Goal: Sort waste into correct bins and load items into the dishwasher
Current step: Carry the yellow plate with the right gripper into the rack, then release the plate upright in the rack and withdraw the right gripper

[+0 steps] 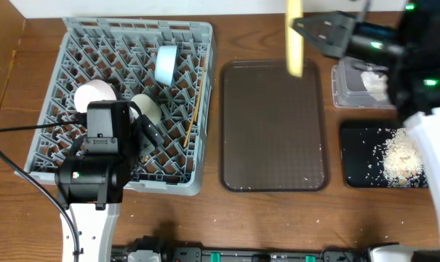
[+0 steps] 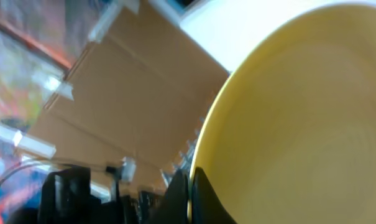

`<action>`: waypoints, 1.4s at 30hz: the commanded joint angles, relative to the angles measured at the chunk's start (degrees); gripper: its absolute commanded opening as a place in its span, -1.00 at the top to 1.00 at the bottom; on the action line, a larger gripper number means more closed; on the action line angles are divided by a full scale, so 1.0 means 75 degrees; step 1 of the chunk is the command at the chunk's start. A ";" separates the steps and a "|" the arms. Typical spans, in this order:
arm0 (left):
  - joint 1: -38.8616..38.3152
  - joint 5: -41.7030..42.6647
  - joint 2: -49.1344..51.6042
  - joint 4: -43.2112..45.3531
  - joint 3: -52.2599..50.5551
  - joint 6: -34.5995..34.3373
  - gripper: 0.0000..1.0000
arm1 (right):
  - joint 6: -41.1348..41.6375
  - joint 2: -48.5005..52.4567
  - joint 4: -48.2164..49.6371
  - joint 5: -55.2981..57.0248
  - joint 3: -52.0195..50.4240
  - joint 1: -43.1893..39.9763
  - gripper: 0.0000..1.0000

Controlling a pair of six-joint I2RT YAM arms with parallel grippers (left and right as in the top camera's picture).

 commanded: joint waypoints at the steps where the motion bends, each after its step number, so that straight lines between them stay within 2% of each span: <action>1: 0.0023 0.0015 -0.0003 -0.0023 0.0160 -0.0009 -0.96 | 0.1658 0.0851 0.0903 0.1740 0.0090 0.1139 0.98; 6: 0.0023 0.0015 -0.0003 -0.0023 0.0160 -0.0009 -0.96 | 0.2241 0.2110 0.2818 0.2288 0.0090 0.2110 0.97; 7: 0.0023 0.0015 -0.0003 -0.0023 0.0160 -0.0009 -0.96 | 0.2509 0.2573 0.3681 0.2591 0.0090 0.2390 0.97; 10: 0.0023 0.0015 -0.0003 -0.0023 0.0160 -0.0009 -0.96 | 0.2894 0.3383 0.4911 0.3337 0.0090 0.2754 0.97; 13: 0.0023 0.0015 -0.0006 -0.0023 0.0160 -0.0009 -0.96 | 0.3713 0.3990 0.5155 0.3818 0.0090 0.2879 0.97; 20: 0.0023 0.0015 -0.0003 -0.0023 0.0160 -0.0009 -0.96 | 0.3672 0.4360 0.5260 0.4366 0.0090 0.3110 0.98; 23: 0.0023 0.0015 -0.0006 -0.0023 0.0160 -0.0009 -0.96 | 0.3654 0.4436 0.5100 0.4401 0.0090 0.3171 0.82; 24: 0.0023 0.0015 -0.0003 -0.0023 0.0160 -0.0009 -0.96 | 0.3657 0.4438 0.5018 0.4392 0.0090 0.3182 0.72; 26: 0.0023 0.0015 -0.0003 -0.0023 0.0160 -0.0009 -0.96 | 0.3654 0.4438 0.4957 0.4363 0.0090 0.3185 0.32; 28: 0.0023 0.0015 -0.0003 -0.0023 0.0160 -0.0009 -0.96 | 0.3654 0.4438 0.4943 0.4264 0.0090 0.3182 -0.23; 30: 0.0023 0.0015 -0.0003 -0.0023 0.0160 -0.0009 -0.96 | 0.3649 0.4430 0.5036 0.4013 0.0093 0.3115 -0.44; 34: 0.0023 0.0015 -0.0006 -0.0023 0.0160 -0.0009 -0.96 | 0.3147 0.4074 0.5004 0.3608 0.0096 0.2771 -0.46; 36: 0.0023 0.0015 -0.0003 -0.0023 0.0160 -0.0009 -0.96 | 0.2751 0.3707 0.4564 0.3468 0.0099 0.2559 -0.46; 40: 0.0023 0.0015 -0.0003 -0.0023 0.0160 -0.0009 -0.96 | 0.1093 0.2457 0.2014 0.3780 0.0099 0.2072 -0.50; 42: 0.0023 0.0015 -0.0003 -0.0023 0.0160 -0.0009 -0.95 | -0.0221 0.1612 0.0134 0.4138 0.0099 0.1757 -0.62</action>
